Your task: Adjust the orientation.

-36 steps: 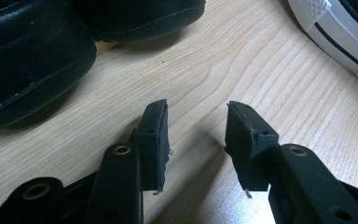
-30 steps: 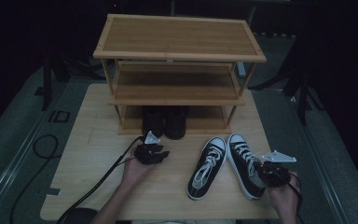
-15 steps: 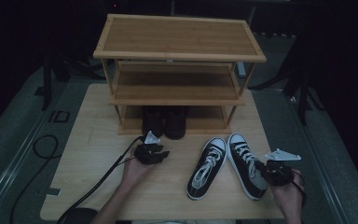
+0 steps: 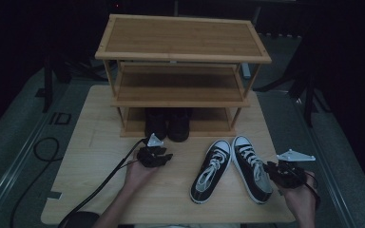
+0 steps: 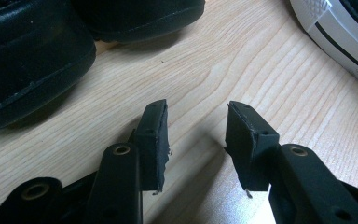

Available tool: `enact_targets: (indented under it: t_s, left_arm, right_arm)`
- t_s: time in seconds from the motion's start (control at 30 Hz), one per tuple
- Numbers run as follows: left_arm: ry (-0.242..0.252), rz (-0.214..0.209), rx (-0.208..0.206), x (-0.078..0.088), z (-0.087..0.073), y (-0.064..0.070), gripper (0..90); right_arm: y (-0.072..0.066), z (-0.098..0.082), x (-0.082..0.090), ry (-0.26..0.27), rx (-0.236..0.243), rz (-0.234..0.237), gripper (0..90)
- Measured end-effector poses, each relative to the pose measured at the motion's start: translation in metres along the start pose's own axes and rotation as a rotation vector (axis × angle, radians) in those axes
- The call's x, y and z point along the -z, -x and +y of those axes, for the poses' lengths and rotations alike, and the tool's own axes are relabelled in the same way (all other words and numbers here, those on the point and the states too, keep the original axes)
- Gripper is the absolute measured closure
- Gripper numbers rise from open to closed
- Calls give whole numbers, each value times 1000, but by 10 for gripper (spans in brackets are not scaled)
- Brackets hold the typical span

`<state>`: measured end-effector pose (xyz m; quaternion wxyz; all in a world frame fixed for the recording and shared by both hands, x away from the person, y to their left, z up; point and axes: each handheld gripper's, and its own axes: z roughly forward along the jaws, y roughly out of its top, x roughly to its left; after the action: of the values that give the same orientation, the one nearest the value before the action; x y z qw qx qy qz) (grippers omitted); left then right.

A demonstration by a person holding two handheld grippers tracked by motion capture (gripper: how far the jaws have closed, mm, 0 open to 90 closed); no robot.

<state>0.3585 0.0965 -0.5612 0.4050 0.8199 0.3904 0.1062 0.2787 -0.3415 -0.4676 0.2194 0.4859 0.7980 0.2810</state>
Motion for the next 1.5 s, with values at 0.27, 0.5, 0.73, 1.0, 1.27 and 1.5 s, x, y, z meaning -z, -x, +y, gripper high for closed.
enact_targets:
  t_s: [0.27, 0.5, 0.73, 1.0, 1.27, 1.5]
  left_arm:
    - [1, -3, 0, 0, 0, 0, 593]
    - [2, -5, 2, 0, 0, 0, 592]
    - [2, -7, 2, 0, 0, -1, 591]
    - [-1, -4, -1, -1, 0, 0, 591]
    - [1, 8, -11, -1, 0, 2, 590]
    - [2, -1, -7, -1, 0, 1, 590]
  right_arm:
    - [2, -4, -21, -115, -17, 17, 773]
    - [2, -2, -31, -155, -15, 9, 794]
    - [1, 2, -39, -189, -3, -3, 831]
    - [5, 1, -39, -172, -20, 18, 879]
    - [9, 4, -39, -160, -27, 7, 882]
    - [12, 10, -36, -153, -18, 6, 883]
